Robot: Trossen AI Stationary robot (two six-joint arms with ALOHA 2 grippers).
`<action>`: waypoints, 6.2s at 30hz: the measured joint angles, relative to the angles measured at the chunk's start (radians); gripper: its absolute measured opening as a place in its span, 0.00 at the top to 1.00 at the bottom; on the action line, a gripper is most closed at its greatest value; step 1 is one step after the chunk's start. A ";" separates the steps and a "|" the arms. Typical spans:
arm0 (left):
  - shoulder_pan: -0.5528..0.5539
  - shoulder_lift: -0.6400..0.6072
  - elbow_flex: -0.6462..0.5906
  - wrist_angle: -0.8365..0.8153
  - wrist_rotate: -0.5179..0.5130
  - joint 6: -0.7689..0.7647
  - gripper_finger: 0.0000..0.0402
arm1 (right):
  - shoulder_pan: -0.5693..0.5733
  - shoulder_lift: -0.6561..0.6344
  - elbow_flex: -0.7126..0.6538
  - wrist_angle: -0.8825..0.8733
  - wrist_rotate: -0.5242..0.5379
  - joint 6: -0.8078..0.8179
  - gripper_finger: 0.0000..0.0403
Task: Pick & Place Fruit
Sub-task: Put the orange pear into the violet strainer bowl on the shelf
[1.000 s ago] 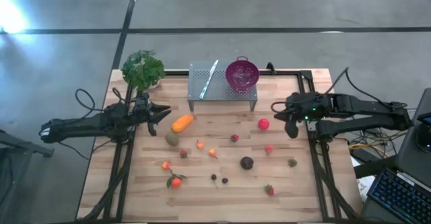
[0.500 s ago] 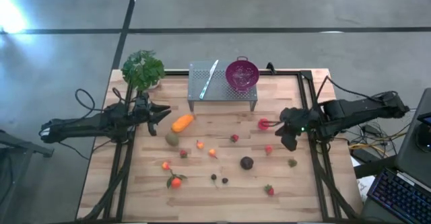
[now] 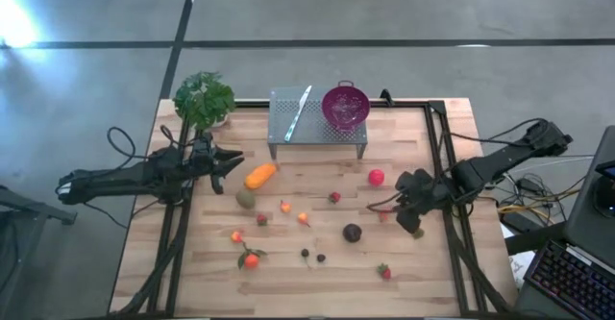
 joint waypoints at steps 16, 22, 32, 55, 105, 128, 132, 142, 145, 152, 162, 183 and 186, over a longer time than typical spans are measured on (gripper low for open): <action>0.000 0.000 0.000 0.000 0.000 0.000 0.76 | 0.180 0.182 -0.065 -0.005 0.154 0.247 0.51; 0.000 0.000 0.000 0.000 0.000 0.000 0.76 | 0.177 0.223 -0.160 0.157 0.154 0.219 0.48; 0.000 0.000 0.000 0.001 0.000 0.000 0.76 | 0.149 0.231 -0.220 0.252 0.159 0.208 0.43; 0.000 0.000 0.000 0.001 0.000 0.000 0.76 | 0.013 0.374 -0.266 0.452 0.098 0.027 0.34; 0.000 0.000 0.000 0.000 0.000 0.000 0.76 | -0.070 0.126 -0.236 0.470 0.100 -0.150 0.66; 0.000 0.000 0.000 0.000 0.000 0.000 0.76 | -0.616 0.105 0.235 0.270 -0.035 -0.887 0.68; 0.000 0.000 0.000 0.000 0.000 0.000 0.76 | -0.708 0.183 0.357 0.211 -0.090 -0.974 0.69; 0.000 0.000 0.000 0.000 0.000 0.000 0.76 | -0.884 0.420 0.648 0.074 -0.170 -1.147 0.66; 0.000 0.000 0.000 0.000 0.000 0.000 0.76 | -0.917 0.476 0.716 0.038 -0.171 -1.176 0.69; 0.000 0.000 0.000 0.000 0.000 0.000 0.76 | -0.977 0.566 0.799 0.001 -0.224 -1.203 0.67; 0.000 0.000 0.000 0.000 0.000 0.000 0.76 | -1.010 0.641 0.803 -0.001 -0.246 -1.216 0.69; 0.000 0.000 0.000 0.000 0.000 0.000 0.76 | -1.029 0.739 0.803 0.026 -0.247 -1.225 0.68; 0.000 0.000 0.000 0.000 0.000 0.000 0.76 | -1.032 0.739 0.803 0.026 -0.246 -1.217 0.66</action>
